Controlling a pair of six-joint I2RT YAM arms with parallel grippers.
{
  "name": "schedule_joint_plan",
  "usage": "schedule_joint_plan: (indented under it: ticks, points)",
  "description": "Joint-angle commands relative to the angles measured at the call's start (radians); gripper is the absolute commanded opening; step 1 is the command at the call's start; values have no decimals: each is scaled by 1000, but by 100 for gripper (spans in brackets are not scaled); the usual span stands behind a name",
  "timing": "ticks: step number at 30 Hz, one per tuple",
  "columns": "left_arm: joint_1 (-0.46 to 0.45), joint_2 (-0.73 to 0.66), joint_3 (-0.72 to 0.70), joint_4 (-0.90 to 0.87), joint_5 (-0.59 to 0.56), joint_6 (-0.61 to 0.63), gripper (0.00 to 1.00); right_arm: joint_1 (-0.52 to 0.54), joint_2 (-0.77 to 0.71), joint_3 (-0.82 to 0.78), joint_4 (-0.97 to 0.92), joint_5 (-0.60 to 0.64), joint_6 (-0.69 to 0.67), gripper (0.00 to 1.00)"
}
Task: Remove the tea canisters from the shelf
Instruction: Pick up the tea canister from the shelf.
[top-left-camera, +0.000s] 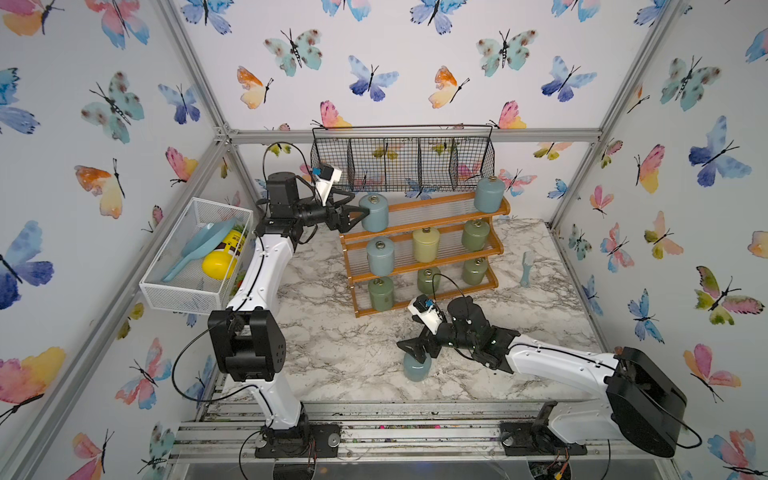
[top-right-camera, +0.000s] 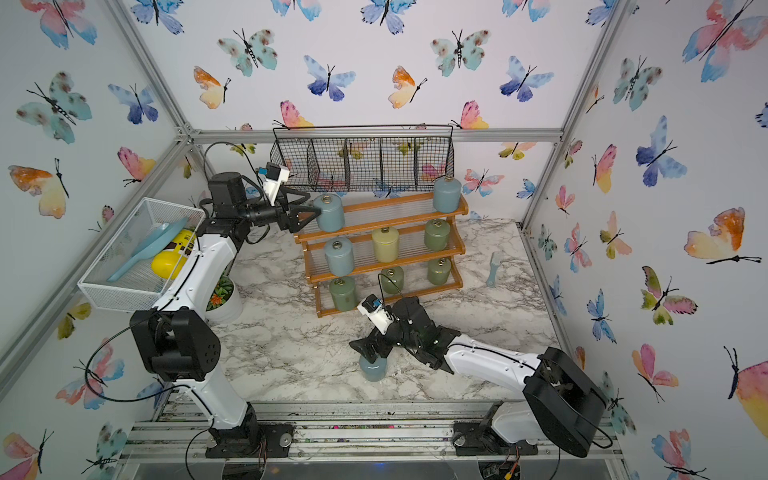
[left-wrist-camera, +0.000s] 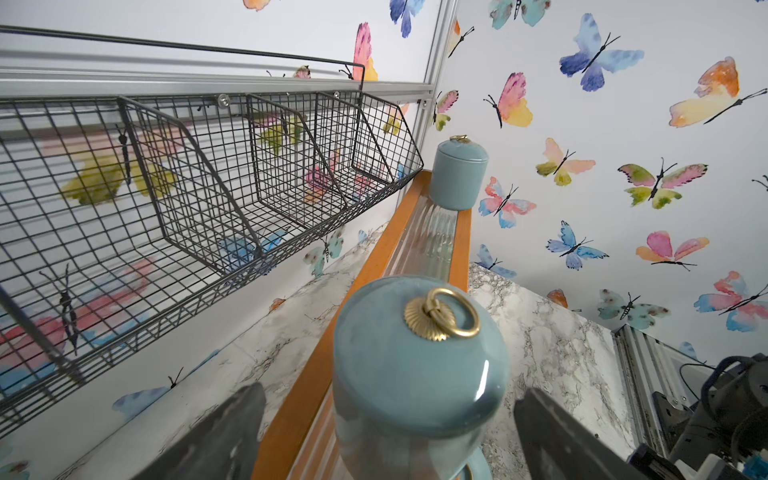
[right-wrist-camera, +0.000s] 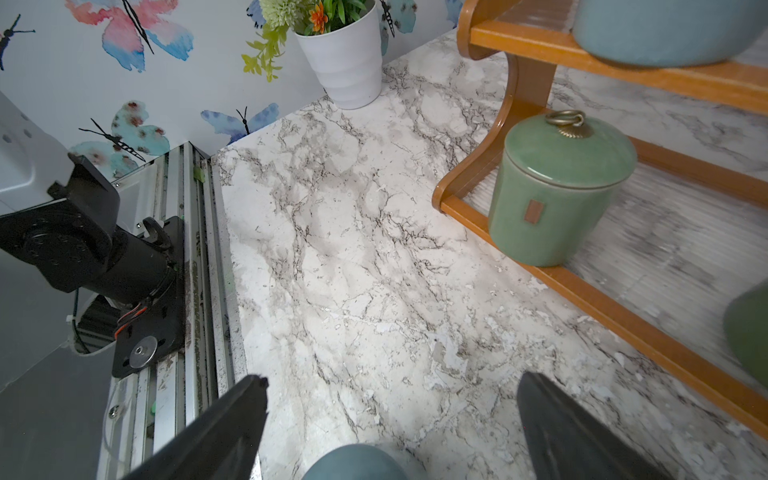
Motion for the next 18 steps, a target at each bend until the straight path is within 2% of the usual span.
schedule_joint_plan:
  ticks: [1, 18]
  points:
    - [-21, 30, 41, 8, 8, 9, 98, 1, 6, 40, -24, -11, -23, 100]
    - [-124, 101, 120, -42, -28, 53, 98, 2, -31, 10, -22, -5, -16, 100]
